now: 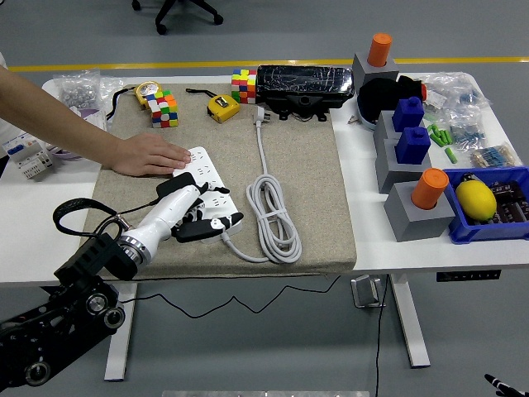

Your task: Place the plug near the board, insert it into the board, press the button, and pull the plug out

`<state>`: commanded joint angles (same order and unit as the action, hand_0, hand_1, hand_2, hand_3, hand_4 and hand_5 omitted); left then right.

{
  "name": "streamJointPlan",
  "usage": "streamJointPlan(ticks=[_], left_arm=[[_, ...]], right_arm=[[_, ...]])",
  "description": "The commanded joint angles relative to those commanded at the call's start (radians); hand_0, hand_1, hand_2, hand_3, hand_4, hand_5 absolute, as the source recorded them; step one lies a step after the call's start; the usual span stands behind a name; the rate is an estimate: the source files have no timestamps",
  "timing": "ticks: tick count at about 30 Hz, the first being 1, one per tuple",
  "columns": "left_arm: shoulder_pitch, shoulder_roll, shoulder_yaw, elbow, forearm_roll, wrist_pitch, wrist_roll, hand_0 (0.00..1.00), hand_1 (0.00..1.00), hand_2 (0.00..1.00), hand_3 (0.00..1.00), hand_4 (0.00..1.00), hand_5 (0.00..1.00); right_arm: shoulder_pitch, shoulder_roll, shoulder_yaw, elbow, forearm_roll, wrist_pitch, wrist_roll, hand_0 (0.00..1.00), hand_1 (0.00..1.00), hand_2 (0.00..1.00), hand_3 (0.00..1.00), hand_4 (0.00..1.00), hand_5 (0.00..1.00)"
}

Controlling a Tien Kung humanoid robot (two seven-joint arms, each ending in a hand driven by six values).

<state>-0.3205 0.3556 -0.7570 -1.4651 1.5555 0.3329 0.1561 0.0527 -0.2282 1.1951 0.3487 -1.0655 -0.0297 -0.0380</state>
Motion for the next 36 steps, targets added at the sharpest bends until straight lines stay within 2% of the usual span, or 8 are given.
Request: streamJointPlan(ticks=[2, 4, 17, 18, 23, 24, 27, 36], left_arm=[[0.0, -0.001, -0.004, 0.011, -0.083, 0.054, -0.059, 0.163, 0.107, 0.194, 0.637, 0.869, 0.69], [0.003, -0.002, -0.005, 0.019, -0.141, 0.079, -0.078, 0.163, 0.107, 0.194, 0.637, 0.869, 0.69], [0.003, -0.002, 0.0, 0.017, -0.091, 0.056, -0.037, 0.167, 0.105, 0.193, 0.63, 0.87, 0.703], [0.003, -0.001, 0.0, 0.015, -0.075, 0.047, -0.026, 0.102, 0.065, 0.144, 0.682, 0.883, 0.715], [0.0, 0.003, 0.013, -0.004, 0.099, -0.045, 0.097, 0.102, 0.065, 0.144, 0.682, 0.883, 0.715], [-0.001, 0.003, 0.015, -0.006, 0.131, -0.066, 0.119, 0.078, 0.062, 0.141, 0.752, 0.907, 0.68], [-0.002, 0.003, 0.02, -0.013, 0.222, -0.122, 0.184, 0.078, 0.062, 0.141, 0.752, 0.907, 0.68], [-0.005, 0.002, 0.029, 0.004, 0.263, -0.18, 0.248, 0.072, 0.064, 0.143, 0.76, 0.911, 0.68]], right_arm=[[0.0, 0.0, 0.0, 0.0, 0.0, 0.0, 0.0, 0.649, 0.643, 0.617, 0.547, 0.977, 0.545], [0.0, 0.0, 0.0, 0.0, 0.0, 0.0, 0.0, 0.649, 0.643, 0.617, 0.547, 0.977, 0.545], [0.001, 0.0, 0.0, 0.0, 0.0, -0.001, 0.0, 0.649, 0.643, 0.618, 0.547, 0.976, 0.545], [0.0, 0.0, 0.0, 0.0, 0.0, -0.001, 0.0, 0.649, 0.643, 0.617, 0.546, 0.976, 0.545], [0.0, -0.001, 0.0, -0.001, 0.0, 0.0, 0.0, 0.649, 0.643, 0.617, 0.546, 0.976, 0.545], [0.0, -0.001, 0.0, -0.001, 0.0, 0.0, 0.0, 0.649, 0.643, 0.616, 0.546, 0.977, 0.546], [0.001, 0.0, 0.0, 0.0, 0.0, 0.0, 0.0, 0.649, 0.643, 0.616, 0.546, 0.977, 0.546], [0.0, -0.001, 0.0, -0.002, 0.0, -0.001, 0.0, 0.649, 0.643, 0.614, 0.547, 0.977, 0.548]])
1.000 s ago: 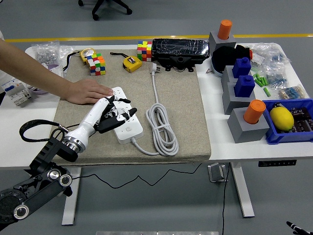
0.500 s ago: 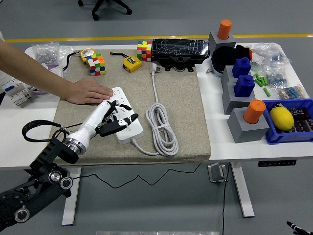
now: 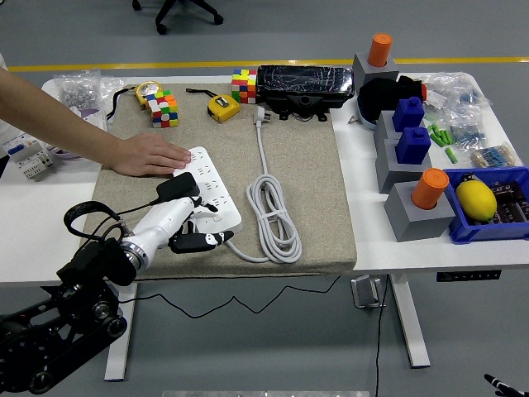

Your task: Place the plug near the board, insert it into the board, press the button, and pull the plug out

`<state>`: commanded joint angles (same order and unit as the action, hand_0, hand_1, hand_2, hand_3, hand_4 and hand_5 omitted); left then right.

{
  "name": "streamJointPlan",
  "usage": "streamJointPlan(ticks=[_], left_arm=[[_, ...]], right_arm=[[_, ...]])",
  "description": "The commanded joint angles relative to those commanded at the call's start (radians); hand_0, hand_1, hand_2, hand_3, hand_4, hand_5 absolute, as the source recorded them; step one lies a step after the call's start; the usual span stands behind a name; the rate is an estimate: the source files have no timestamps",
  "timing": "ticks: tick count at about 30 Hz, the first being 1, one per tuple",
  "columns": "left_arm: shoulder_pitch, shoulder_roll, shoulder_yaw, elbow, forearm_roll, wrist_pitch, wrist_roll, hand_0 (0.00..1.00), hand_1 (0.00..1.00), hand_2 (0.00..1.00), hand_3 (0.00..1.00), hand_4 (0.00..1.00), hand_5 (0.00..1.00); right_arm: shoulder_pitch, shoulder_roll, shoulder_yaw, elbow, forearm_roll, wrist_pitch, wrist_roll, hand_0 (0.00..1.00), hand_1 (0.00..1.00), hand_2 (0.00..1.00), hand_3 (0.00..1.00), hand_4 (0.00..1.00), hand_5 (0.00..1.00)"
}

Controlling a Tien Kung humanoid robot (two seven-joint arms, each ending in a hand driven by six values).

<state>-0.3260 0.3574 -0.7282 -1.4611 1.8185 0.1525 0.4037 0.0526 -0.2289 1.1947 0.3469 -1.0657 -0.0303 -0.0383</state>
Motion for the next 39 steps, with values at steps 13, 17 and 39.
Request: streamJointPlan(ticks=[13, 17, 39], left_arm=[[-0.003, -0.004, 0.01, 0.026, -0.025, -0.022, -0.001, 0.07, 0.063, 0.142, 0.755, 0.919, 0.69], [-0.004, -0.006, 0.013, 0.026, -0.027, -0.021, -0.007, 0.07, 0.063, 0.142, 0.755, 0.919, 0.69], [-0.01, -0.011, 0.028, 0.027, 0.064, -0.054, 0.017, 0.072, 0.063, 0.14, 0.744, 0.935, 0.708]], right_arm=[[0.001, -0.001, -0.001, 0.002, 0.0, 0.0, 0.0, 0.649, 0.643, 0.614, 0.547, 0.977, 0.548], [0.001, -0.001, -0.001, 0.002, 0.0, 0.0, 0.0, 0.649, 0.643, 0.614, 0.547, 0.977, 0.548], [0.003, -0.001, -0.002, 0.003, 0.002, 0.0, 0.001, 0.649, 0.643, 0.61, 0.547, 0.977, 0.549]])
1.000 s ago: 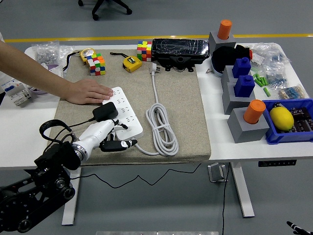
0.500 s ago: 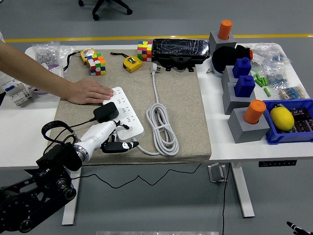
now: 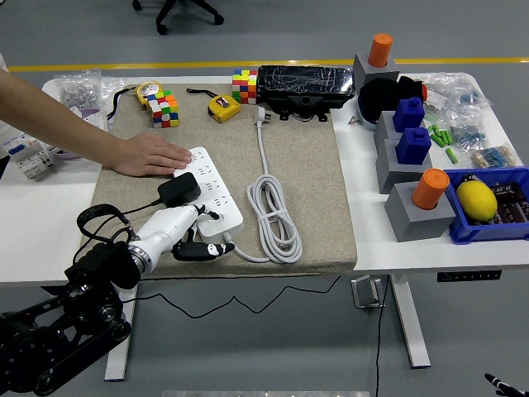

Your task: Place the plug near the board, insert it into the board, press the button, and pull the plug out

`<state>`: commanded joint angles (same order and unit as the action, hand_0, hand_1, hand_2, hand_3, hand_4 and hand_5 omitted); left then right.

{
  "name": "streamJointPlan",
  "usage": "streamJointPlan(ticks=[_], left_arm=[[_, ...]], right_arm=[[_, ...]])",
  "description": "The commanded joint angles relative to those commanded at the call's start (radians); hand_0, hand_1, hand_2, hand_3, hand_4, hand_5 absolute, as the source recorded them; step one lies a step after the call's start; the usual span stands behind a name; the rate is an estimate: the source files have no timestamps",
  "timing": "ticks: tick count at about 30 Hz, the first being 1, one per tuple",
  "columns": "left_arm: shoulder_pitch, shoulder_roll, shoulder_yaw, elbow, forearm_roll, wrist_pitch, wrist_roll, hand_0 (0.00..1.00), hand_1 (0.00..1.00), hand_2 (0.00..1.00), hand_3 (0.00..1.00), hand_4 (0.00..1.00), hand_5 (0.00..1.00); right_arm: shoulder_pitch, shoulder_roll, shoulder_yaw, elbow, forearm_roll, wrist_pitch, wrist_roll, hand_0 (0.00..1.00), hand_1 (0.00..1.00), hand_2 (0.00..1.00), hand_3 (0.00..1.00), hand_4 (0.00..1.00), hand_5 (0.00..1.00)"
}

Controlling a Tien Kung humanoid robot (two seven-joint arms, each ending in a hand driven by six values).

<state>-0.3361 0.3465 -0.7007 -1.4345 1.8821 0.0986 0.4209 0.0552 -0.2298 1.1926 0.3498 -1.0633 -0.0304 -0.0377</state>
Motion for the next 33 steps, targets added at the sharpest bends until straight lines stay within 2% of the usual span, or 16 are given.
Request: streamJointPlan(ticks=[4, 6, 8, 9, 13, 14, 15, 16, 20, 21, 26, 27, 32, 33], left_arm=[[0.0, -0.002, -0.006, 0.004, -0.011, -0.016, 0.002, 0.072, 0.063, 0.141, 0.742, 0.936, 0.708], [0.006, -0.001, -0.015, 0.001, -0.004, 0.006, -0.027, 0.072, 0.063, 0.141, 0.742, 0.936, 0.708], [0.01, -0.001, -0.032, -0.001, -0.034, 0.06, -0.085, 0.072, 0.063, 0.141, 0.742, 0.936, 0.708], [0.01, -0.001, -0.04, -0.001, -0.062, 0.091, -0.117, 0.127, 0.085, 0.168, 0.72, 0.931, 0.696], [0.007, -0.001, -0.063, 0.012, -0.144, 0.221, -0.245, 0.127, 0.085, 0.168, 0.72, 0.931, 0.696], [0.006, -0.002, -0.068, 0.018, -0.14, 0.241, -0.259, 0.127, 0.085, 0.168, 0.72, 0.931, 0.696], [0.005, -0.002, -0.072, 0.025, -0.139, 0.257, -0.268, 0.233, 0.187, 0.258, 0.696, 0.922, 0.686], [0.003, -0.002, -0.077, 0.032, -0.138, 0.272, -0.276, 0.233, 0.187, 0.258, 0.696, 0.922, 0.686], [-0.008, -0.006, -0.101, 0.074, -0.094, 0.311, -0.283, 0.233, 0.187, 0.258, 0.696, 0.922, 0.686], [-0.01, -0.008, -0.105, 0.082, -0.08, 0.308, -0.278, 0.483, 0.566, 0.552, 0.693, 0.932, 0.635], [-0.027, -0.023, -0.131, 0.133, 0.008, 0.299, -0.241, 0.483, 0.566, 0.552, 0.693, 0.932, 0.635], [-0.034, -0.027, -0.134, 0.147, 0.022, 0.299, -0.231, 0.709, 0.731, 0.683, 0.732, 0.96, 0.559], [-0.063, -0.045, -0.14, 0.201, 0.062, 0.274, -0.193, 0.709, 0.731, 0.683, 0.732, 0.96, 0.559], [-0.069, -0.048, -0.14, 0.212, 0.065, 0.265, -0.185, 0.756, 0.776, 0.725, 0.75, 0.998, 0.499]], right_arm=[[-0.001, 0.0, -0.001, -0.001, 0.0, 0.0, 0.0, 0.649, 0.643, 0.611, 0.548, 0.977, 0.549], [-0.001, 0.0, 0.0, 0.0, 0.001, -0.001, 0.001, 0.649, 0.643, 0.611, 0.548, 0.977, 0.549], [-0.001, -0.001, -0.001, -0.001, 0.0, 0.0, 0.0, 0.649, 0.643, 0.611, 0.548, 0.977, 0.549], [-0.001, -0.001, -0.001, -0.001, 0.0, 0.0, 0.0, 0.649, 0.643, 0.608, 0.547, 0.976, 0.548], [0.0, 0.0, 0.0, -0.001, 0.0, 0.0, 0.0, 0.649, 0.643, 0.608, 0.547, 0.976, 0.548], [0.001, 0.0, 0.0, -0.001, 0.0, 0.0, 0.0, 0.649, 0.643, 0.608, 0.547, 0.976, 0.548], [0.001, 0.0, 0.001, -0.001, 0.001, 0.0, 0.0, 0.649, 0.643, 0.611, 0.547, 0.976, 0.547], [0.001, -0.001, 0.0, -0.001, 0.001, 0.0, 0.0, 0.649, 0.643, 0.611, 0.547, 0.976, 0.547], [0.002, -0.002, 0.0, -0.001, 0.001, 0.0, 0.0, 0.649, 0.643, 0.611, 0.547, 0.976, 0.547], [0.002, -0.002, 0.0, -0.001, 0.001, 0.0, 0.0, 0.649, 0.643, 0.609, 0.547, 0.977, 0.548], [0.001, -0.003, -0.002, -0.001, 0.001, 0.0, 0.0, 0.649, 0.643, 0.609, 0.547, 0.977, 0.548], [0.001, -0.003, -0.003, -0.001, 0.001, 0.0, 0.0, 0.649, 0.643, 0.61, 0.548, 0.977, 0.549], [0.0, -0.006, -0.007, -0.001, 0.002, 0.0, 0.0, 0.649, 0.643, 0.61, 0.548, 0.977, 0.549], [0.0, -0.006, -0.007, -0.001, 0.002, 0.0, 0.0, 0.649, 0.643, 0.61, 0.548, 0.977, 0.549]])
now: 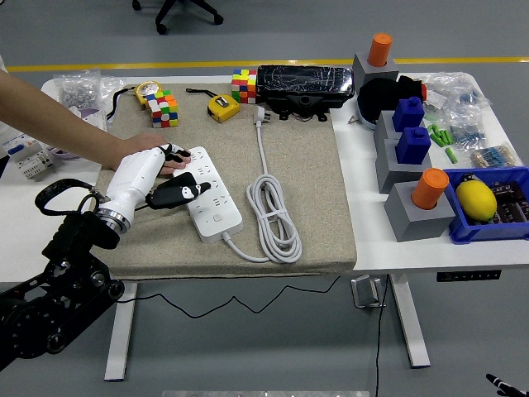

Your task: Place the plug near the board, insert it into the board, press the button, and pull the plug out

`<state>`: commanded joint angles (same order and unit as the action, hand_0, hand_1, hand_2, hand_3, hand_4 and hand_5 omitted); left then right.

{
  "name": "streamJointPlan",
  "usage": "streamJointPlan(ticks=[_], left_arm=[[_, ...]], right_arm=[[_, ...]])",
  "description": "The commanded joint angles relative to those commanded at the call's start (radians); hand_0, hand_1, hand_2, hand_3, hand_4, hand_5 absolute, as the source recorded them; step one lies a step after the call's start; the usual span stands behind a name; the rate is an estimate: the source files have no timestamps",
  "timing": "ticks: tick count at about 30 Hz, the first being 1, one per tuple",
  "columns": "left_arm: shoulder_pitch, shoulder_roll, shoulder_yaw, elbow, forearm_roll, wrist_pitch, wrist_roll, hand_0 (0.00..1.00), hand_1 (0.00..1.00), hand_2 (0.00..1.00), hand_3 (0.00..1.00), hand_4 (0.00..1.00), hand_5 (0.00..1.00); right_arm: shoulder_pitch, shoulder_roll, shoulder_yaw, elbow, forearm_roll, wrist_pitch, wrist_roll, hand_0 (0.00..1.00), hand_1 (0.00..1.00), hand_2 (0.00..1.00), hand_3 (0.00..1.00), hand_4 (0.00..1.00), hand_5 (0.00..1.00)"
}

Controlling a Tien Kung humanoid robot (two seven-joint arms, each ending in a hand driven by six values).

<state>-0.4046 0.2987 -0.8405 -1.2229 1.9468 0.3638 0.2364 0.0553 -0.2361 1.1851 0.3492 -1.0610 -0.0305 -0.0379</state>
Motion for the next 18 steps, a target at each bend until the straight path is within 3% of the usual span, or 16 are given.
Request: streamJointPlan(ticks=[5, 6, 11, 12, 17, 18], left_arm=[[-0.019, -0.009, 0.012, 0.047, 0.003, -0.034, 0.026, 0.756, 0.776, 0.725, 0.75, 0.998, 0.499], [-0.021, -0.01, 0.016, 0.055, -0.002, -0.039, 0.03, 0.642, 0.691, 0.66, 0.712, 0.984, 0.462], [-0.029, -0.014, 0.028, 0.084, -0.025, -0.046, 0.035, 0.642, 0.691, 0.66, 0.712, 0.984, 0.462], [-0.031, -0.015, 0.031, 0.09, -0.03, -0.048, 0.035, 0.456, 0.474, 0.466, 0.54, 0.812, 0.276], [-0.046, -0.022, 0.042, 0.12, -0.071, -0.046, 0.029, 0.456, 0.474, 0.466, 0.54, 0.812, 0.276], [-0.048, -0.023, 0.044, 0.123, -0.074, -0.044, 0.028, 0.364, 0.341, 0.391, 0.508, 0.673, 0.174]], right_arm=[[0.002, -0.002, -0.002, 0.0, 0.001, 0.0, 0.0, 0.649, 0.643, 0.61, 0.548, 0.977, 0.549], [0.002, -0.002, -0.002, 0.0, 0.001, 0.0, 0.0, 0.649, 0.643, 0.609, 0.548, 0.978, 0.549], [0.003, -0.004, -0.005, -0.001, 0.002, 0.0, 0.0, 0.649, 0.643, 0.609, 0.548, 0.978, 0.549], [0.003, -0.004, -0.006, -0.001, 0.002, 0.0, 0.0, 0.649, 0.643, 0.609, 0.548, 0.977, 0.548], [0.005, -0.006, -0.012, 0.001, 0.002, 0.0, 0.0, 0.649, 0.643, 0.609, 0.548, 0.977, 0.548], [0.005, -0.006, -0.012, 0.001, 0.002, 0.0, 0.0, 0.649, 0.643, 0.609, 0.548, 0.976, 0.546]])
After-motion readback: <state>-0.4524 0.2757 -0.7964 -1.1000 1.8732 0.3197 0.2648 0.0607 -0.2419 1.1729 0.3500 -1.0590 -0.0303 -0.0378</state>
